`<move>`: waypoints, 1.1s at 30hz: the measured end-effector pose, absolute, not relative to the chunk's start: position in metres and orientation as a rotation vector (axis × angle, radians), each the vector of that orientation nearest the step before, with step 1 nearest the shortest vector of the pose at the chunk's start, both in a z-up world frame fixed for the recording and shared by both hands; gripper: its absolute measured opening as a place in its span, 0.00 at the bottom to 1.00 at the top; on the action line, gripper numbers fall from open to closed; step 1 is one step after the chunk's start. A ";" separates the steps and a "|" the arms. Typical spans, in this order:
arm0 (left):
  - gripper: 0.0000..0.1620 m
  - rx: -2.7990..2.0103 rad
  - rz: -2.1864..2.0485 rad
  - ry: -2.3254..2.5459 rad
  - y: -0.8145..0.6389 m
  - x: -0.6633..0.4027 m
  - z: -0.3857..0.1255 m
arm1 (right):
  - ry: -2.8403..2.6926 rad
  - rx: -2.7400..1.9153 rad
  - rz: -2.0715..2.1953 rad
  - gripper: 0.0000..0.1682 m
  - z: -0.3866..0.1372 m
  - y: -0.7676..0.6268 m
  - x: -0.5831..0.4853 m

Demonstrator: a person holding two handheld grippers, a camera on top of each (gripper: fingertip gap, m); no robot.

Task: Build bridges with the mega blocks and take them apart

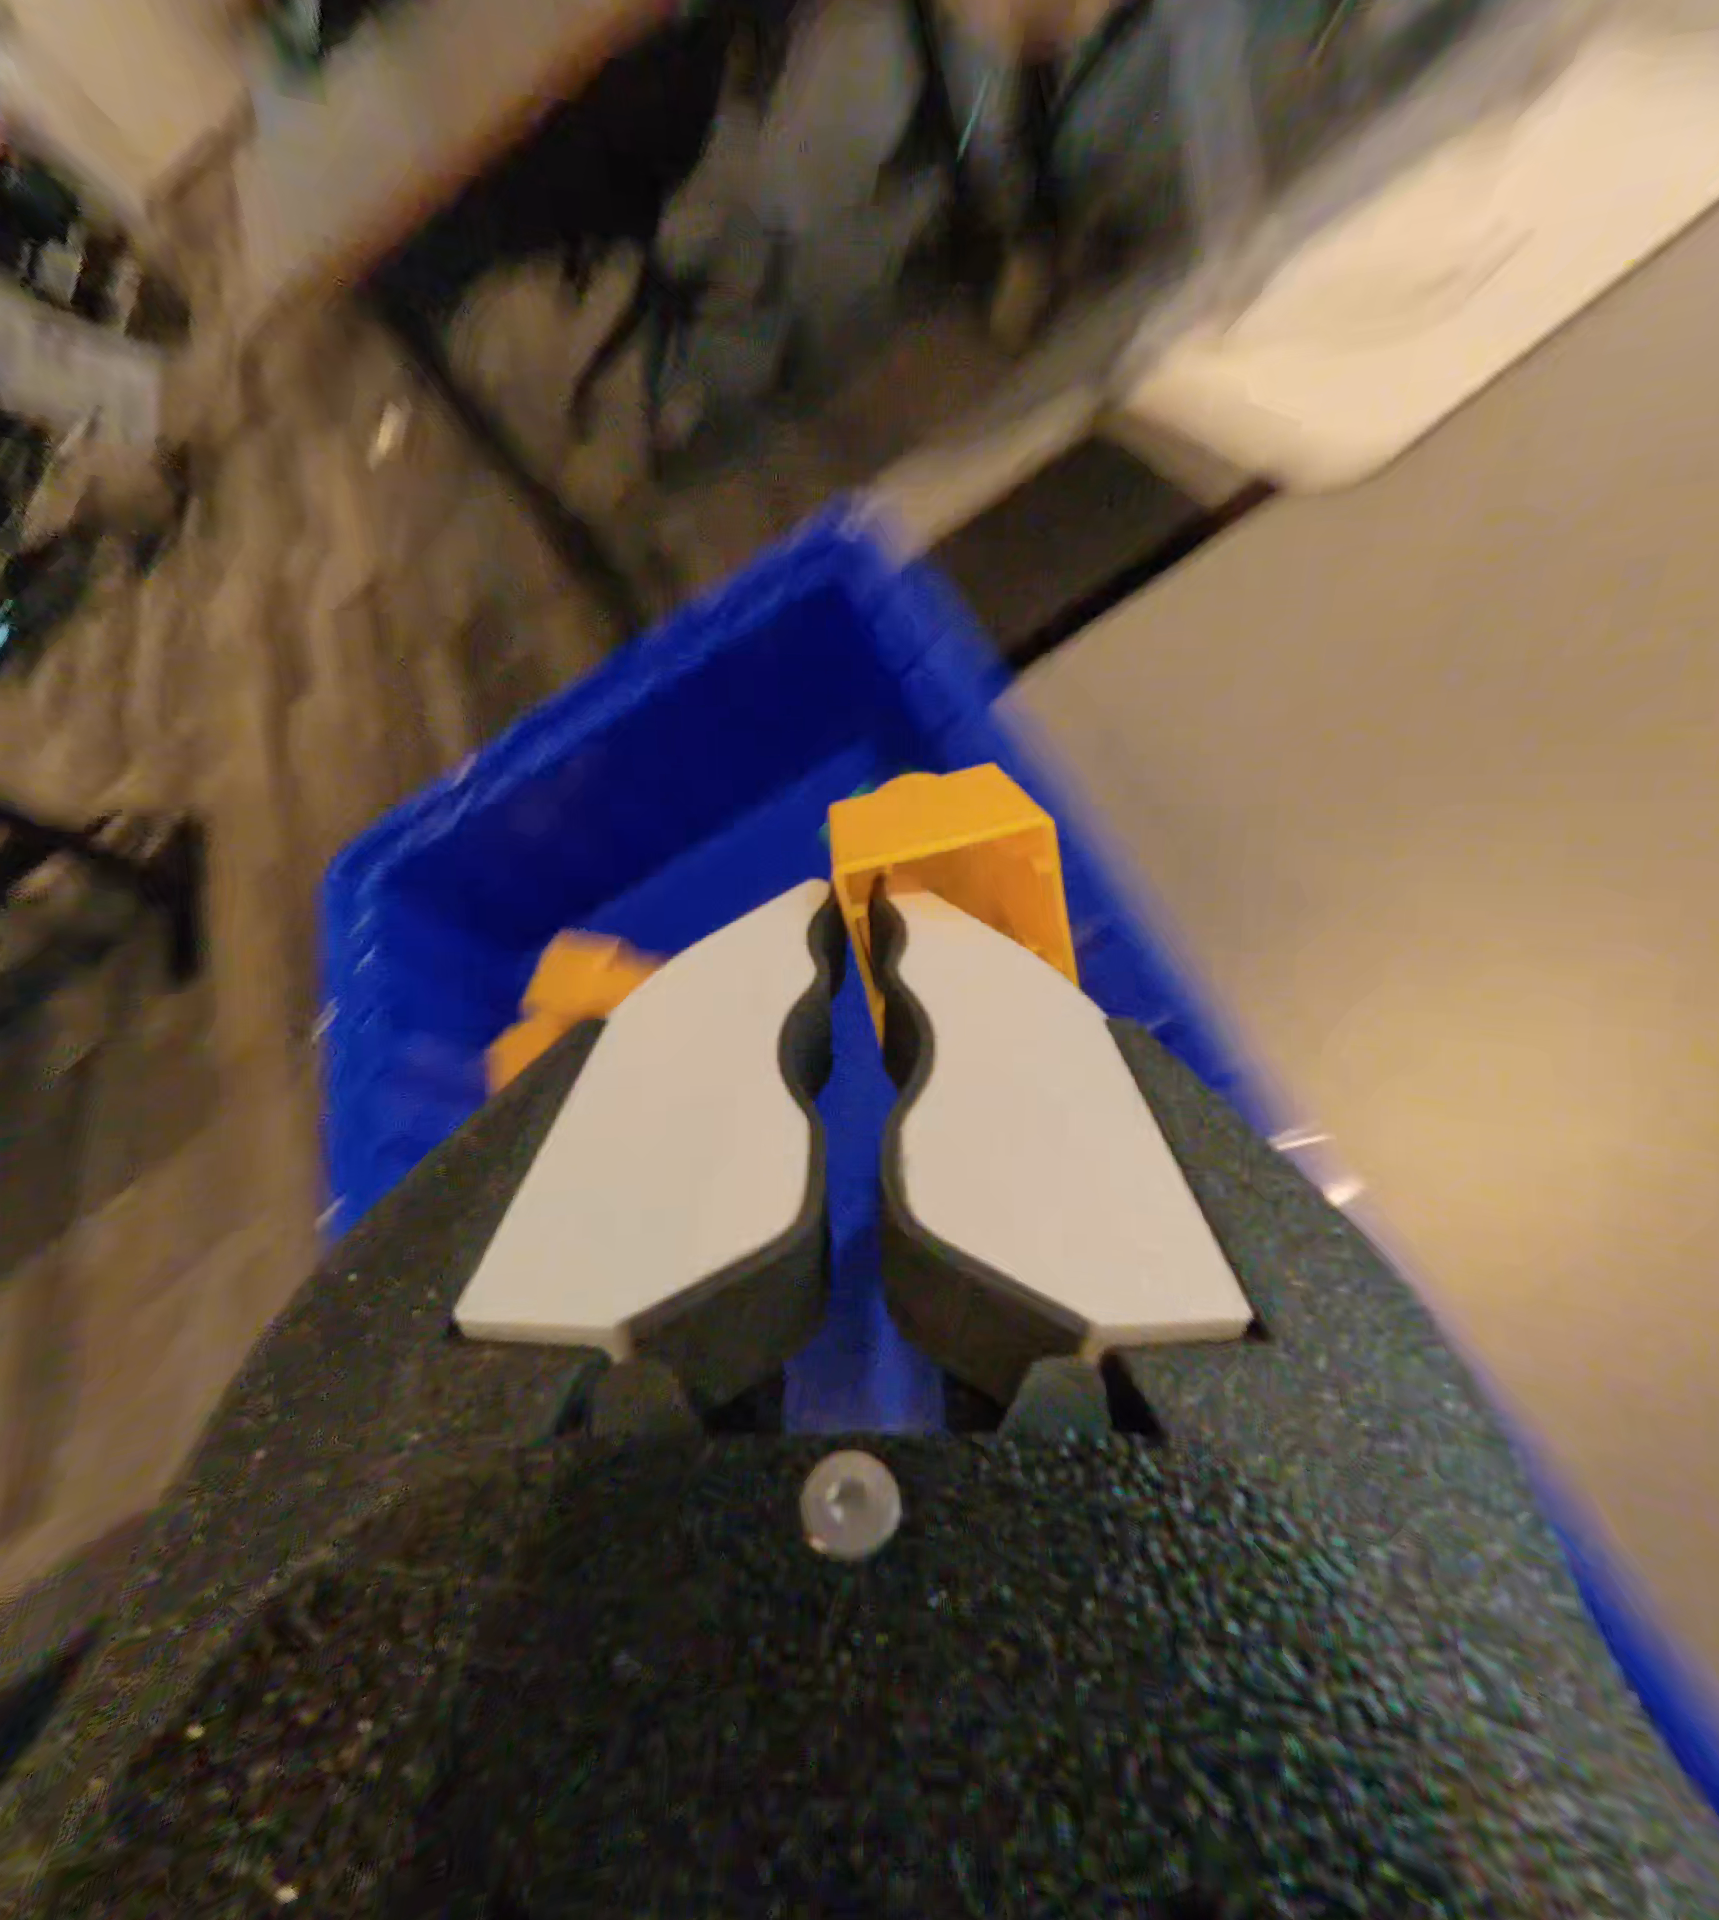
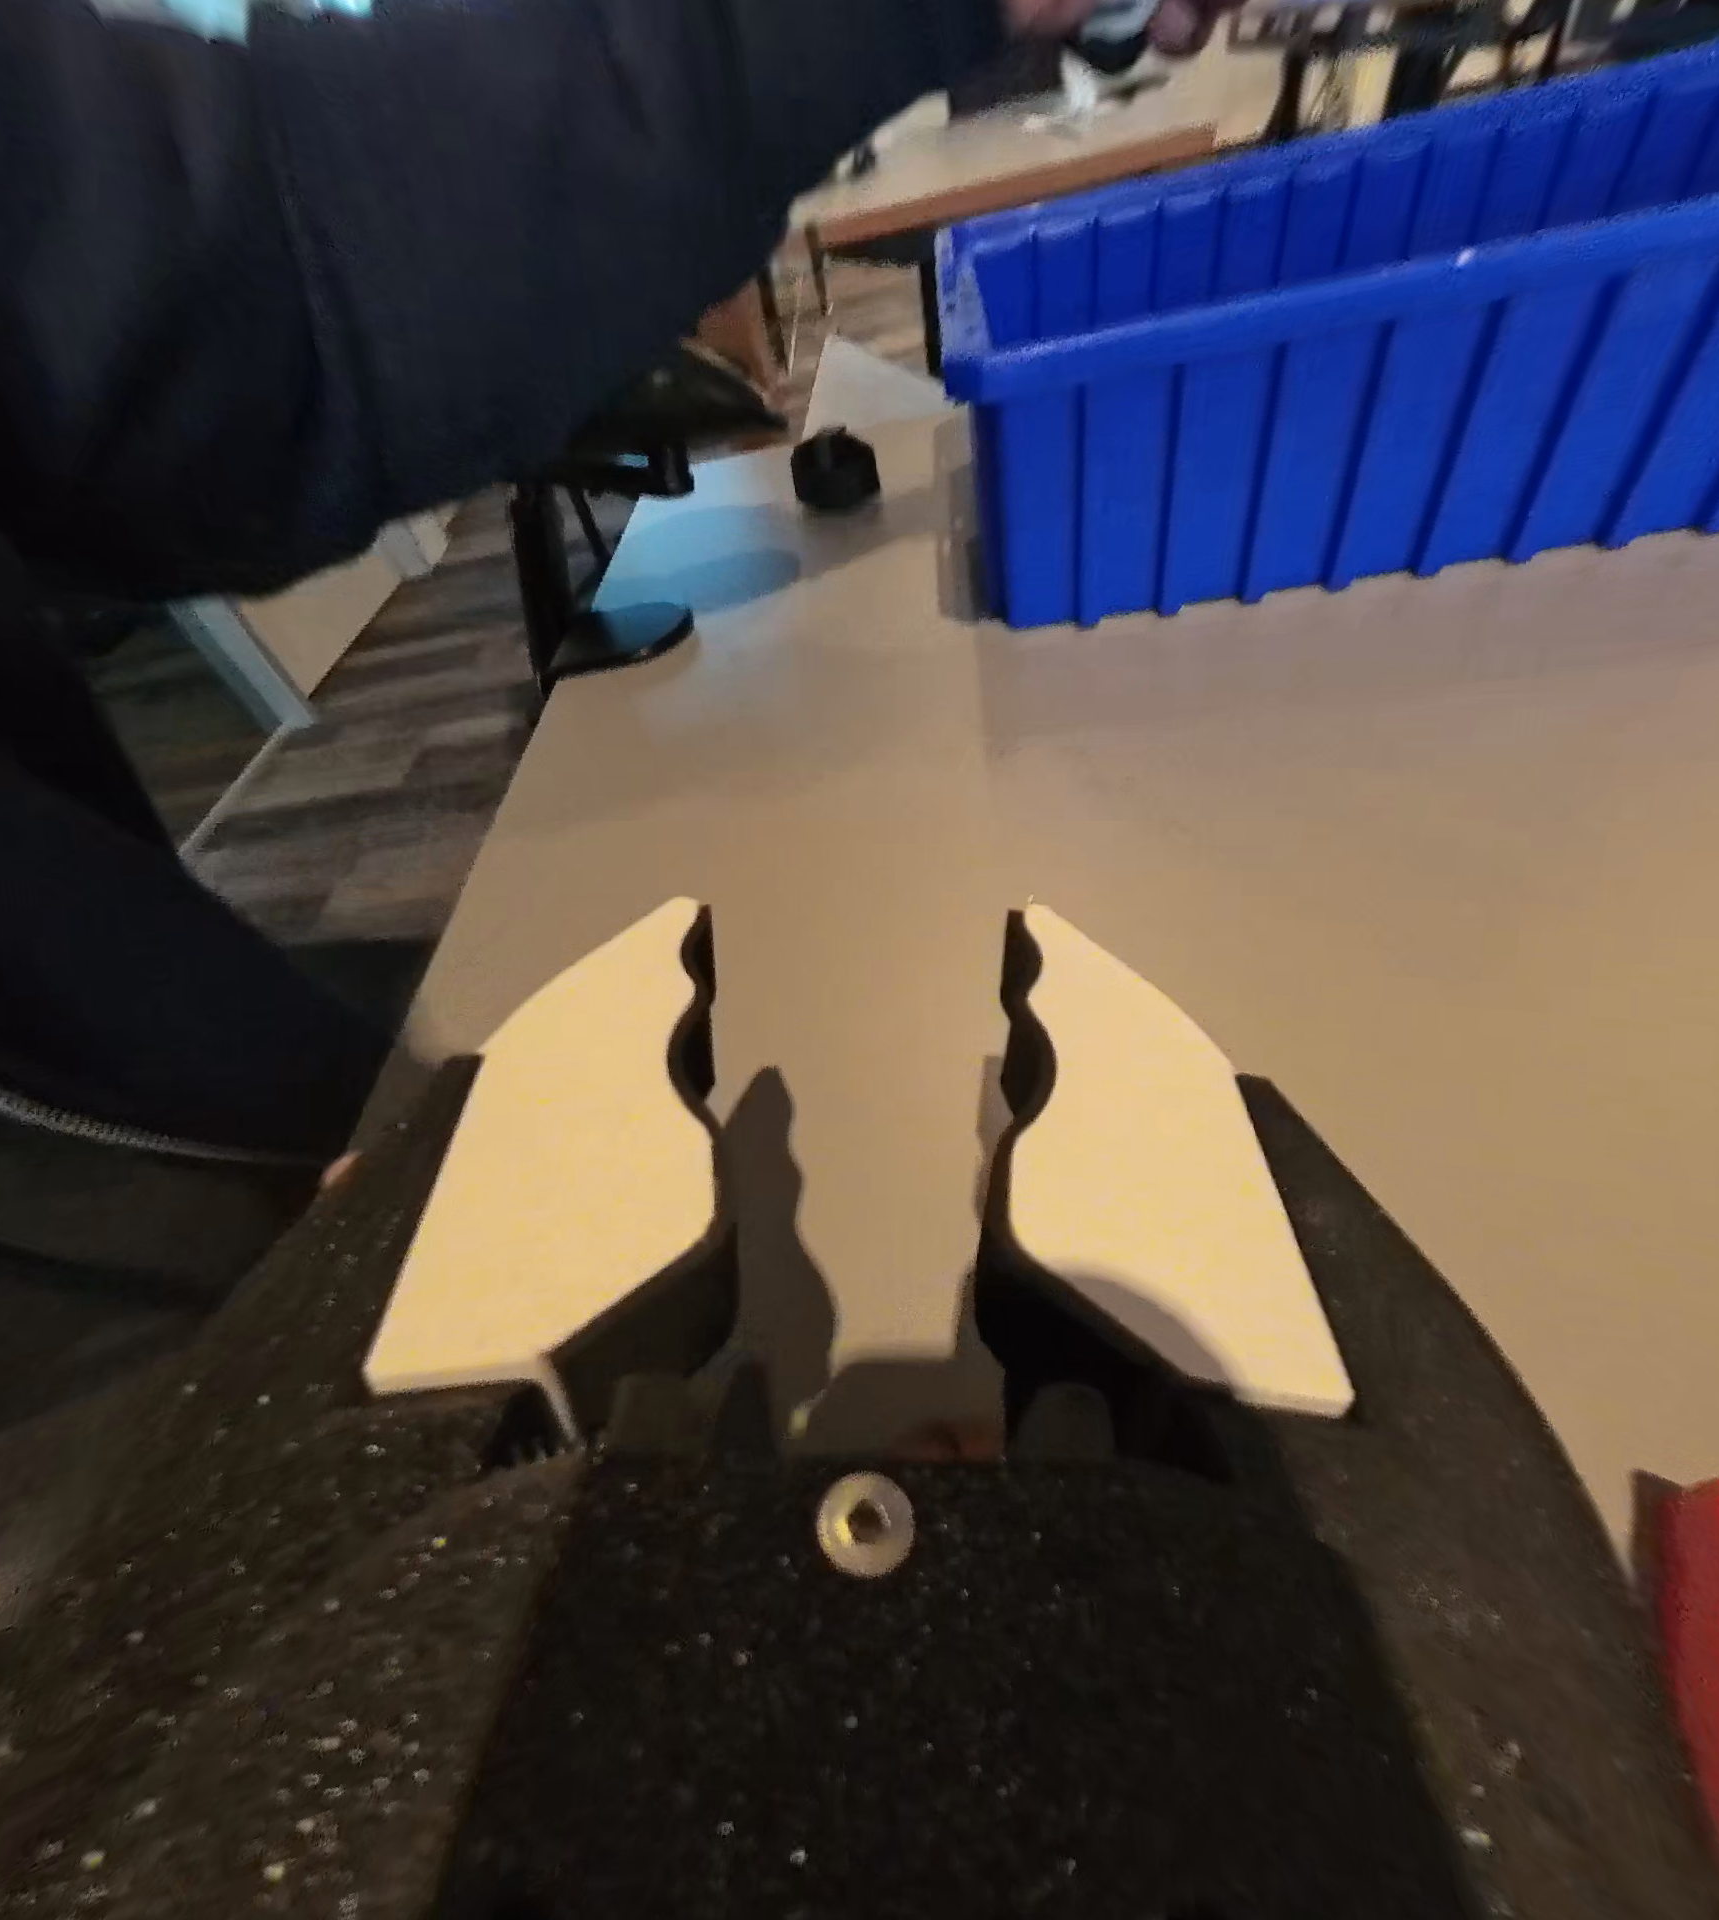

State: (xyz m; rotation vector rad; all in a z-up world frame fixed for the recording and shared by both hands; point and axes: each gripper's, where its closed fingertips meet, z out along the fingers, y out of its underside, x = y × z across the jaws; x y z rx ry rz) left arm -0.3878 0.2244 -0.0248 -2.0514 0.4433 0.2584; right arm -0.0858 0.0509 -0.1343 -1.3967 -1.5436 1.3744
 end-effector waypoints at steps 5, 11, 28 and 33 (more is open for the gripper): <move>0.02 -1.422 -0.051 0.467 0.180 -0.228 0.044 | -1.256 -1.387 1.624 0.34 -0.084 0.076 -0.074; 0.02 -0.957 0.327 0.562 0.144 -0.103 0.006 | -0.882 -1.515 2.031 0.41 -0.051 0.119 -0.045; 0.10 -0.901 0.384 0.866 0.137 -0.042 -0.041 | -0.793 -1.454 2.062 0.22 -0.042 0.145 -0.022; 0.12 -0.989 0.402 0.713 0.141 -0.098 -0.032 | -1.009 -1.507 1.517 0.22 -0.070 0.158 -0.007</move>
